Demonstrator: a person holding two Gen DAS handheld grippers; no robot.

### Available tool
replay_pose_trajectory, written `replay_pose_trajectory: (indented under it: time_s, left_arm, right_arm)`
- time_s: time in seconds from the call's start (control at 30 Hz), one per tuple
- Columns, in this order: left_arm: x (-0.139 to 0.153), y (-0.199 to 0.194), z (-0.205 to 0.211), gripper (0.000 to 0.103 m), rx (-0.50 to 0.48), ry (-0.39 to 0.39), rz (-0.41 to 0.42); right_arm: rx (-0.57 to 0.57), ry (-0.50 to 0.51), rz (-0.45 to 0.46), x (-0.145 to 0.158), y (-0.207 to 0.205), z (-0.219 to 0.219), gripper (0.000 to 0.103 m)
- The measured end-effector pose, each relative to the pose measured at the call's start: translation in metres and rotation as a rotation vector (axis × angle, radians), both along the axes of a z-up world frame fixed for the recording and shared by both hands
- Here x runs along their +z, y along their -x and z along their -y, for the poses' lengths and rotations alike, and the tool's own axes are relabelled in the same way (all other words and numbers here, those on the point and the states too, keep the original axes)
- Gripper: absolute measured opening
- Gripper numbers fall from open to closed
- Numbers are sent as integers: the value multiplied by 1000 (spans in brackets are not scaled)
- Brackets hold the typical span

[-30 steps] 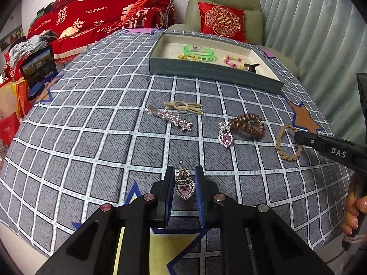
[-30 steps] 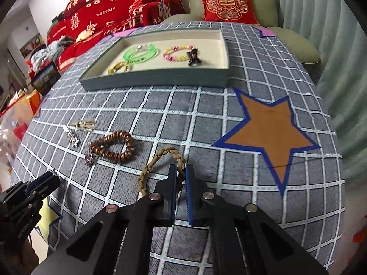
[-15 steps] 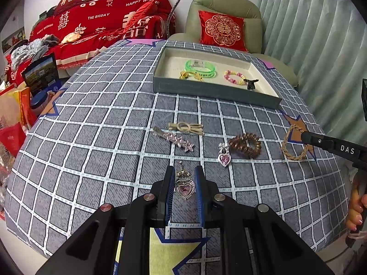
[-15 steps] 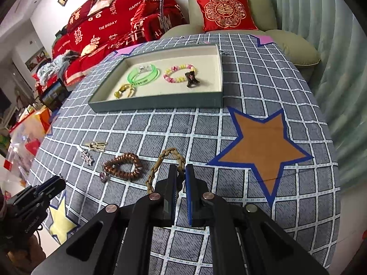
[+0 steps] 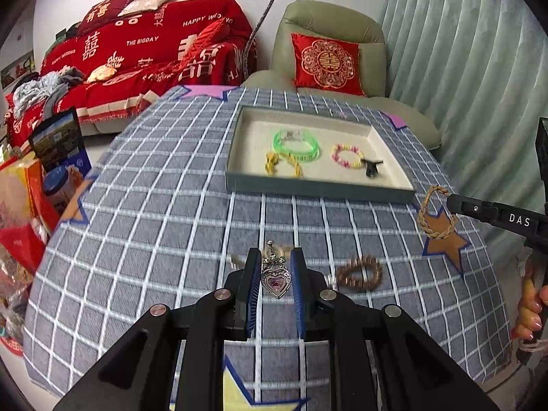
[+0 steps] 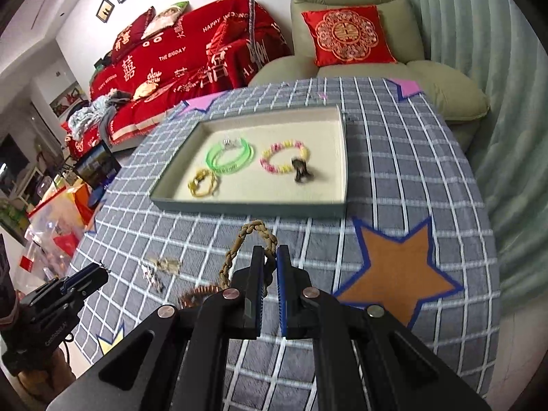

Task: Organize jewelry
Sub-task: 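Carry the pendant and braided bracelet into the cream tray and open both tools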

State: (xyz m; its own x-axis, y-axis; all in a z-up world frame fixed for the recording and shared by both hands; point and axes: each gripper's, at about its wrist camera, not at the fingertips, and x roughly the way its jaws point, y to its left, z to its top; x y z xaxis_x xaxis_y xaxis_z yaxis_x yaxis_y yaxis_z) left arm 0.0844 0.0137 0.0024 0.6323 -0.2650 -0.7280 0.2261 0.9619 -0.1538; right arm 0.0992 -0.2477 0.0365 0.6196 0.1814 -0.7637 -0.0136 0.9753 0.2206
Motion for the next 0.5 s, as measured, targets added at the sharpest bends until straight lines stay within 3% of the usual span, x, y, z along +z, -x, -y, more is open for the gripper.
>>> replay_pose_trajectory:
  time_s: [0.5]
  left_arm:
    - [32, -76, 23, 28, -33, -38, 53]
  right_arm:
    - [6, -45, 23, 32, -77, 12, 8]
